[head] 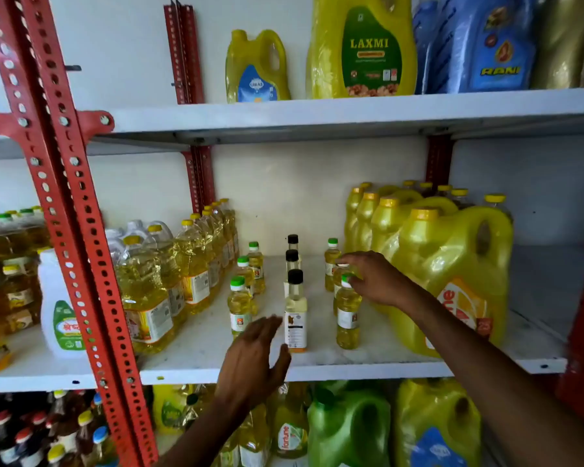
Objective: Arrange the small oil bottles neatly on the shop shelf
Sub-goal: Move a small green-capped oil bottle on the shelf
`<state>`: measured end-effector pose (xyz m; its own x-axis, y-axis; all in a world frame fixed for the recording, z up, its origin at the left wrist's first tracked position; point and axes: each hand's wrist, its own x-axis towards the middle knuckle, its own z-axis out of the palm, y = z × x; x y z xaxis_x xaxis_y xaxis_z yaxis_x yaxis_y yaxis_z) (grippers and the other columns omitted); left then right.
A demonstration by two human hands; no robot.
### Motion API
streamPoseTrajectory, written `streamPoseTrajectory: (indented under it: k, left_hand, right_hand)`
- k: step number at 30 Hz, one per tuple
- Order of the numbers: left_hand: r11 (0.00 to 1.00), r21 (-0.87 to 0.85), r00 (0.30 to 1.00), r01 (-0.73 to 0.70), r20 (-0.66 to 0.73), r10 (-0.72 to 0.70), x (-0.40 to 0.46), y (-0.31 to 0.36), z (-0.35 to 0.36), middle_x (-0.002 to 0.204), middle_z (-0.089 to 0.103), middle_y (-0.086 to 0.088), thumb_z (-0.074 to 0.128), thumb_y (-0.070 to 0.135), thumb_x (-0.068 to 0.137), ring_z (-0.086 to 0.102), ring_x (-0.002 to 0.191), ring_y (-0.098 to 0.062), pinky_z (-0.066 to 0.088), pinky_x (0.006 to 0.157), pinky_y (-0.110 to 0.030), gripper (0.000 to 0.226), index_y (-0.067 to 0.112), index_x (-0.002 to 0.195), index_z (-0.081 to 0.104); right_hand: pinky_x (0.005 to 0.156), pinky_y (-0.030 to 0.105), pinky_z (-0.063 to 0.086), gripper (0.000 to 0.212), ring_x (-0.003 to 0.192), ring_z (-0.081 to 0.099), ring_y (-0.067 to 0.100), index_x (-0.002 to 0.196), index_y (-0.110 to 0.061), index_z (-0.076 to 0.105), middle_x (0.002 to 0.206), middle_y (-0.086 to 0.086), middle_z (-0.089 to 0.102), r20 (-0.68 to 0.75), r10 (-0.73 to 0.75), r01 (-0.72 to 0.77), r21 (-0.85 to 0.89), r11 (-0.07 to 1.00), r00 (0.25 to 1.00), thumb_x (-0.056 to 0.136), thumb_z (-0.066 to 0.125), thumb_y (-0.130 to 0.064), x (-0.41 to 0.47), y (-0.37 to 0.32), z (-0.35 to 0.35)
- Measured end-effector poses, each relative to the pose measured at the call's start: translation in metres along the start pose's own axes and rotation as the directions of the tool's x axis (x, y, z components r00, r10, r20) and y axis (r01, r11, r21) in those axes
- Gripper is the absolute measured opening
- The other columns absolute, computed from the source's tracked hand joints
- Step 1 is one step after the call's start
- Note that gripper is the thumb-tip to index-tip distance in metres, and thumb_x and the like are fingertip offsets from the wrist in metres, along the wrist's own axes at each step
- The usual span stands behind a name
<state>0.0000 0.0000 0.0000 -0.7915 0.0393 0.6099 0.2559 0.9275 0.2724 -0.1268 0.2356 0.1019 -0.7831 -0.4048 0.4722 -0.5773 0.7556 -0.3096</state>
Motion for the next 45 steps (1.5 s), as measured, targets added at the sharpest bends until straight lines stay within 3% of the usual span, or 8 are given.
streamPoseTrajectory:
  k: [3,6,11,17,22,29,45]
  left_hand:
    - [0.992,0.027,0.968,0.123,0.219,-0.126,-0.014,-0.011,0.025,0.147,0.046,0.000,0.055,0.046,0.088,0.042,0.135,-0.018,0.040,0.108,-0.036,0.059,0.025,0.141,0.040]
    - [0.981,0.022,0.928,0.191,0.323,-0.188,-0.024,-0.021,0.036,0.142,0.053,0.003,0.058,0.049,0.083,0.051,0.126,-0.016,0.046,0.103,-0.035,0.061,0.027,0.138,0.043]
    - [0.986,0.024,0.944,0.165,0.286,-0.165,-0.016,-0.025,0.040,0.125,0.066,0.002,0.060,0.049,0.080,0.061,0.112,-0.017,0.052,0.095,-0.033,0.056,0.023,0.129,0.054]
    - [0.984,0.004,0.940,0.176,0.298,-0.169,-0.019,-0.017,0.044,0.130,0.062,-0.006,0.065,0.039,0.081,0.059,0.115,-0.023,0.048,0.099,-0.036,0.057,0.015,0.131,0.053]
    - [0.984,0.002,0.941,0.179,0.291,-0.172,-0.021,-0.019,0.048,0.138,0.056,-0.007,0.067,0.037,0.081,0.054,0.123,-0.023,0.043,0.104,-0.035,0.061,0.015,0.134,0.049]
    - [0.981,-0.006,0.939,0.196,0.291,-0.185,-0.022,-0.022,0.050,0.144,0.050,-0.007,0.070,0.035,0.080,0.048,0.130,-0.024,0.039,0.108,-0.037,0.063,0.017,0.136,0.048]
    - [0.980,-0.004,0.942,0.198,0.277,-0.189,-0.025,-0.026,0.063,0.145,0.048,-0.007,0.070,0.036,0.078,0.042,0.135,-0.026,0.036,0.111,-0.039,0.067,0.017,0.137,0.046]
  right_hand:
    - [0.100,0.028,0.043,0.045,0.124,0.054,0.025,0.124,-0.018,0.062,0.137,0.011,0.057,0.163,0.052,-0.056,0.022,0.998,0.985,0.083,0.057,-0.001,0.001,0.003,0.003]
    - [0.086,0.022,0.043,0.042,0.111,0.061,0.025,0.116,-0.018,0.068,0.129,0.013,0.063,0.164,0.075,-0.078,0.012,0.997,0.984,0.082,0.057,0.003,0.002,0.004,0.004]
    - [0.087,0.024,0.047,0.029,0.093,0.064,0.015,0.110,-0.015,0.072,0.121,0.010,0.069,0.152,0.077,-0.086,0.052,0.995,0.985,0.081,0.069,-0.011,0.005,0.007,-0.004]
    - [0.081,0.019,0.039,0.029,0.102,0.066,0.019,0.109,-0.010,0.072,0.113,0.012,0.072,0.119,0.092,-0.100,0.064,0.993,0.989,0.081,0.072,-0.020,-0.002,0.008,0.000]
    - [0.095,0.036,0.052,0.042,0.109,0.064,0.023,0.112,-0.016,0.070,0.116,0.010,0.071,0.158,0.069,-0.077,0.045,0.996,0.985,0.072,0.080,-0.023,-0.003,0.007,0.001]
    - [0.078,0.024,0.044,0.039,0.100,0.064,0.022,0.106,-0.014,0.073,0.108,0.014,0.071,0.175,0.081,-0.087,0.030,0.996,0.981,0.067,0.083,-0.017,-0.003,0.006,-0.003]
    - [0.082,0.024,0.045,0.039,0.104,0.063,0.023,0.108,-0.012,0.072,0.111,0.013,0.070,0.181,0.067,-0.064,-0.022,0.998,0.981,0.071,0.081,-0.018,-0.013,0.001,-0.005]
